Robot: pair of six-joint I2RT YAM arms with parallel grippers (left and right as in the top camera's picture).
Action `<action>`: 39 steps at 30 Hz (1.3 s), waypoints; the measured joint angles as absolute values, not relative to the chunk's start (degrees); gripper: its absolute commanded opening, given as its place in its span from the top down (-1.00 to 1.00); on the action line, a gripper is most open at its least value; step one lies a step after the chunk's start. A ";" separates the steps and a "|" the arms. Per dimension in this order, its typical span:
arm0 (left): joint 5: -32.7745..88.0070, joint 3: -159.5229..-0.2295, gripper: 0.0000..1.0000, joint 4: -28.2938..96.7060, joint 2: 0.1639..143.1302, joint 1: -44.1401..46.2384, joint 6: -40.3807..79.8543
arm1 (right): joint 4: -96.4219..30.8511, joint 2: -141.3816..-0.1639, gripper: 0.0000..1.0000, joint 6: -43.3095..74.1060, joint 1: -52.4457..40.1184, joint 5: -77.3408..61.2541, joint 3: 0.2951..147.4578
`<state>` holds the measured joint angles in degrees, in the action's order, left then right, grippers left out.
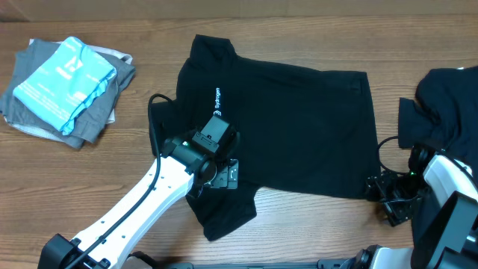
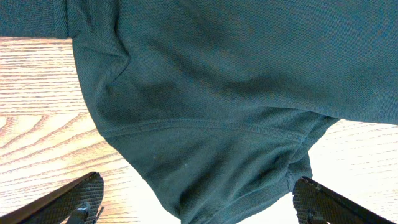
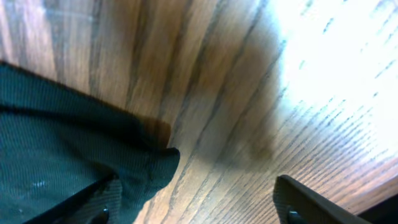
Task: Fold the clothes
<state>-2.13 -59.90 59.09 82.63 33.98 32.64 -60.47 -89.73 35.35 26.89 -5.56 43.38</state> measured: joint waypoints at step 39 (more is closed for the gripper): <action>-2.13 -59.88 -1.00 59.09 82.63 33.98 32.64 | -56.18 -89.71 -0.27 35.55 26.85 -5.54 43.33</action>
<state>-2.13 -59.88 59.09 82.63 33.98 32.64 -56.18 -89.71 35.55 26.85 -5.54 43.33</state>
